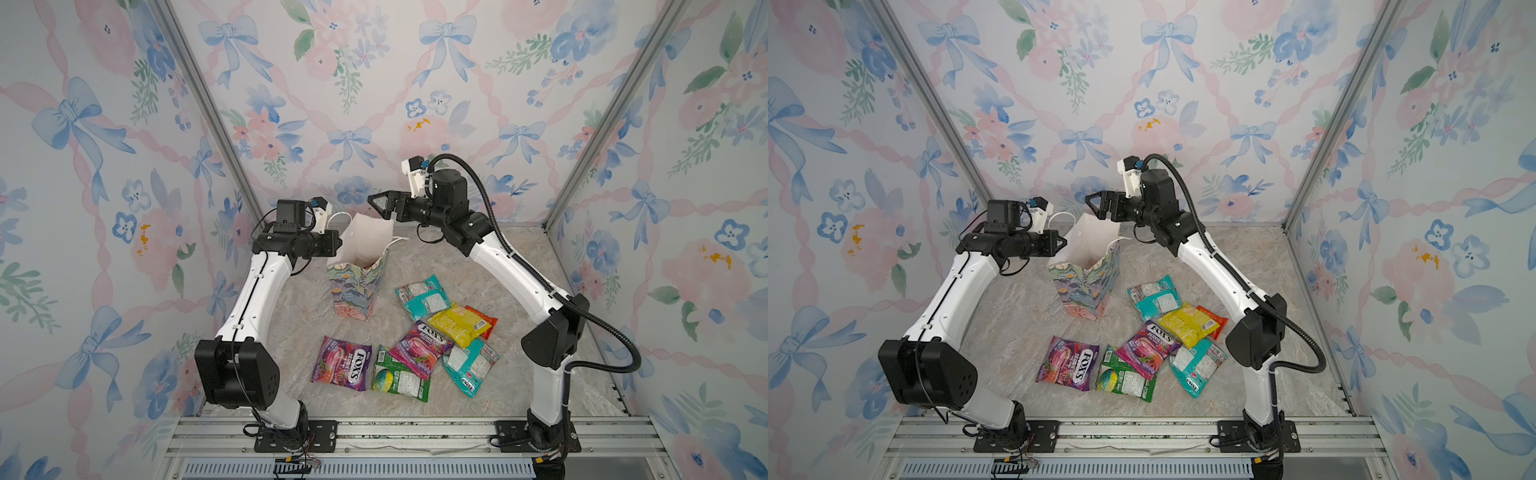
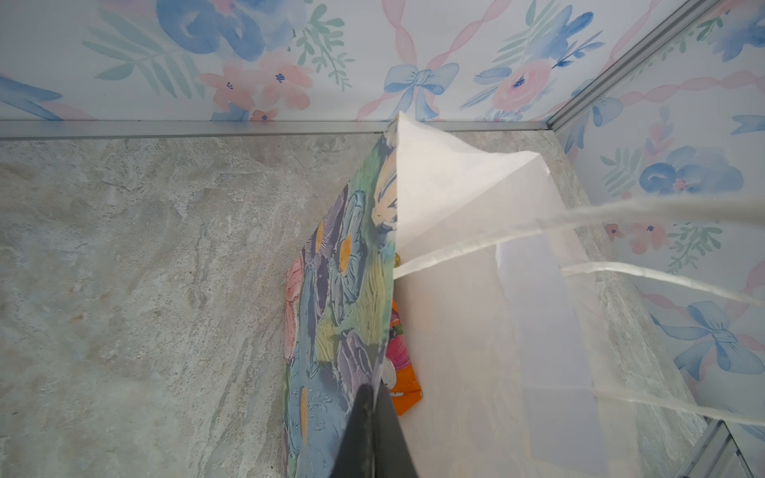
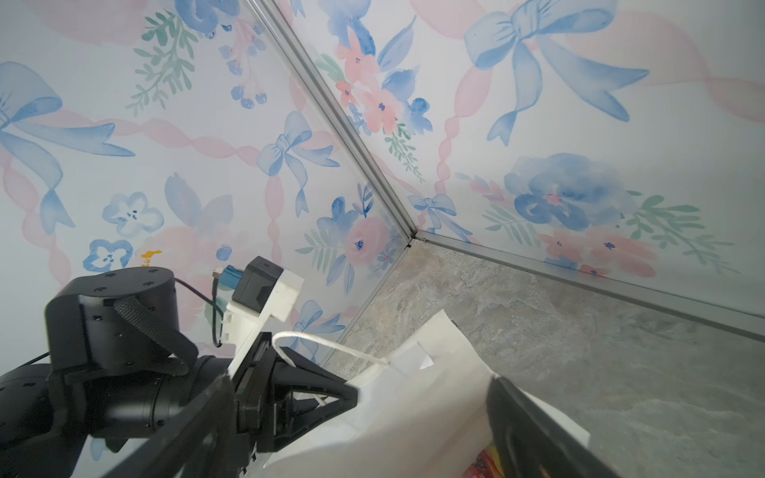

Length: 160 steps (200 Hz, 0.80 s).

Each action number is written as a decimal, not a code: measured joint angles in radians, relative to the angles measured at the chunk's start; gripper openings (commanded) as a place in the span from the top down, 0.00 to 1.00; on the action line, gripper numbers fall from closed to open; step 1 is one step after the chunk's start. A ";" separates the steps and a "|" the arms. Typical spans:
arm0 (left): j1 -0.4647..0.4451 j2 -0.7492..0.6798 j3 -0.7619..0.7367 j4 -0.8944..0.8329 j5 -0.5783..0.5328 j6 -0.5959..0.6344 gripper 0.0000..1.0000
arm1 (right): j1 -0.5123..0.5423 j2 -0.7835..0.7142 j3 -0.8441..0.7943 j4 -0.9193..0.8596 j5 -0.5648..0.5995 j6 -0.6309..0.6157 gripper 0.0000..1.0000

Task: Place the snacks into the paper bag
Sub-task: 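Raise the right gripper out of the paper bag, then move the right gripper down toward the teal snack bag on the table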

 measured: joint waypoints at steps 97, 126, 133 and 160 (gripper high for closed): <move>0.000 0.000 -0.001 0.000 -0.035 0.000 1.00 | -0.047 -0.528 -0.845 -0.071 0.171 -0.005 0.01; 0.000 0.000 -0.001 0.000 -0.038 0.000 1.00 | -0.019 -0.602 -1.022 -0.147 0.188 0.040 0.00; 0.000 0.000 -0.001 0.000 -0.038 0.000 1.00 | -0.005 -0.609 -1.056 -0.181 0.191 0.052 0.01; 0.000 0.000 -0.001 0.000 -0.042 0.000 1.00 | 0.037 -0.658 -1.176 -0.270 0.181 0.109 0.02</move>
